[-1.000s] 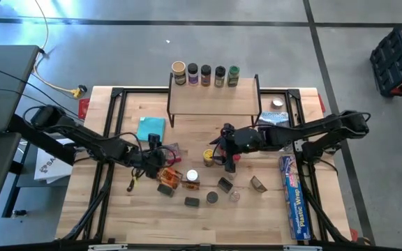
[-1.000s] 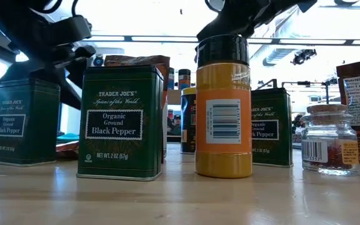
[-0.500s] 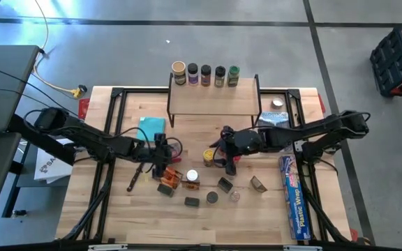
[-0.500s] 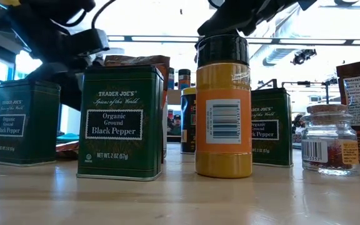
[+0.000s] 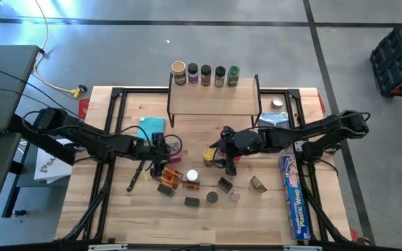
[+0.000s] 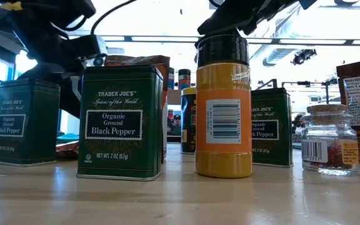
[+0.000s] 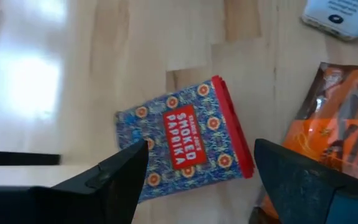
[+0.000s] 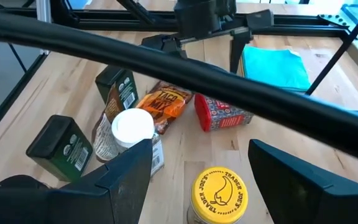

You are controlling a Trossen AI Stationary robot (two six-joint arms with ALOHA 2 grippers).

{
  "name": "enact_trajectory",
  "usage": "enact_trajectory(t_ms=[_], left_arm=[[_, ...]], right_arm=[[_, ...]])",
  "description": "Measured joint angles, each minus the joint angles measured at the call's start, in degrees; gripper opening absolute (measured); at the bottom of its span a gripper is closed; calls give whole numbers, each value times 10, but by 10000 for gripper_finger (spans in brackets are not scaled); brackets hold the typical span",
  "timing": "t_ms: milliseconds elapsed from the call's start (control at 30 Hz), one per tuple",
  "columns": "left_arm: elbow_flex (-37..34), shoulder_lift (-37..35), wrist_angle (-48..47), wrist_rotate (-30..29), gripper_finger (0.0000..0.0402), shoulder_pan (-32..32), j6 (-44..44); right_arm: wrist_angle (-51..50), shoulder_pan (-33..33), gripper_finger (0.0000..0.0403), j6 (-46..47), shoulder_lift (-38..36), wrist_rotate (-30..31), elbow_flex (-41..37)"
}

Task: Shelf spices
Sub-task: Put the white seasoning bottle on the shelf

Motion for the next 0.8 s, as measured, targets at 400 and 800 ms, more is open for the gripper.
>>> enact_trajectory(t_ms=[400, 800], left_arm=[[-19, 2, 18, 27, 290, 20, 14], [39, -30, 56, 26, 288, -2, -63]], right_arm=[[0, 0, 261, 3, 0, 0, 0], [-32, 15, 261, -12, 2, -24, 32]])
